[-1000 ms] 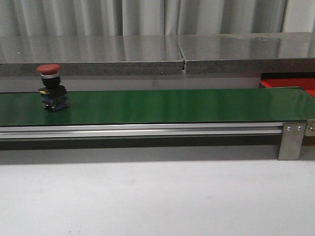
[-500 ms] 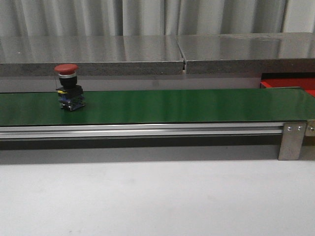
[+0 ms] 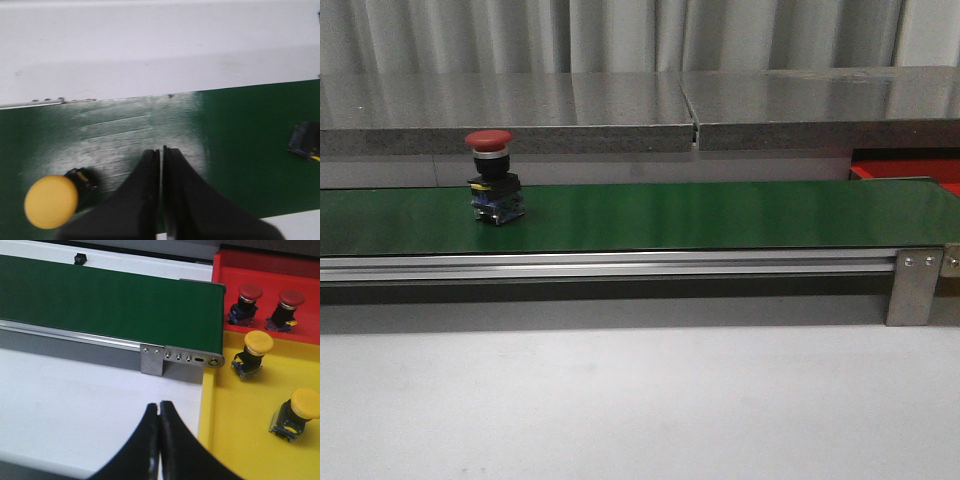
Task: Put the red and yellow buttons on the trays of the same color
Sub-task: 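Place the yellow button on the belt behind the red one and release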
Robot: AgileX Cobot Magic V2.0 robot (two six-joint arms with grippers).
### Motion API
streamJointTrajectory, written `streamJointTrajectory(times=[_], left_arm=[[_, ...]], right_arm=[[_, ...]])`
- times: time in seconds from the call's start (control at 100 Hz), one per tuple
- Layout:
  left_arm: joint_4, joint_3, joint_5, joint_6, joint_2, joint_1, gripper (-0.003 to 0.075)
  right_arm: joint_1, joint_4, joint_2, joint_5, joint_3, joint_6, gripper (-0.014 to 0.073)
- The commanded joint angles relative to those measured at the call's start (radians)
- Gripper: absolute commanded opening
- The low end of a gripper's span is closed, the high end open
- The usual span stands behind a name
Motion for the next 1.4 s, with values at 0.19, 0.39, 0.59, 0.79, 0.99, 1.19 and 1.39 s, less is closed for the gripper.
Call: streamJointTrajectory(times=[0.19,0.39,0.59,0.79,0.99,1.19,1.39], left_arm=[[-0.021,0.033,-0.139,-0.025,-0.148,-0.144,-0.002],[-0.002,0.183,-0.242,-0.053,-0.264,-0.184,-0.002],[0.008,0.372,-0.338,-0.053,-0.418,-0.191,-0.0019],[0.004,0.557,-0.426,-0.053,-0.616,-0.191,-0.0019],[-0.003,0.706,-0.44,-0.053,-0.813,-0.191,-0.0019],[-0.014,0.805,-0.431,-0.053,-0.955,-0.191,-0.0019],[-0.034,0.821,-0.426,-0.053,-1.007,-0.191,-0.0019]], right_arm=[[0.002,-0.004,0.007,-0.066,-0.025,-0.007,-0.0068],[0.002,-0.004,0.007,-0.066,-0.025,-0.007,-0.0068],[0.002,-0.004,0.007,-0.066,-0.025,-0.007,-0.0068],[0.002,-0.004,0.007,-0.066,-0.025,-0.007,-0.0068],[0.002,-0.004,0.007,-0.069,-0.025,-0.007,-0.0068],[0.002,-0.002,0.007,-0.083,-0.026,-0.007,-0.0068],[0.004,0.004,0.097,-0.045,-0.095,-0.008,-0.0068]])
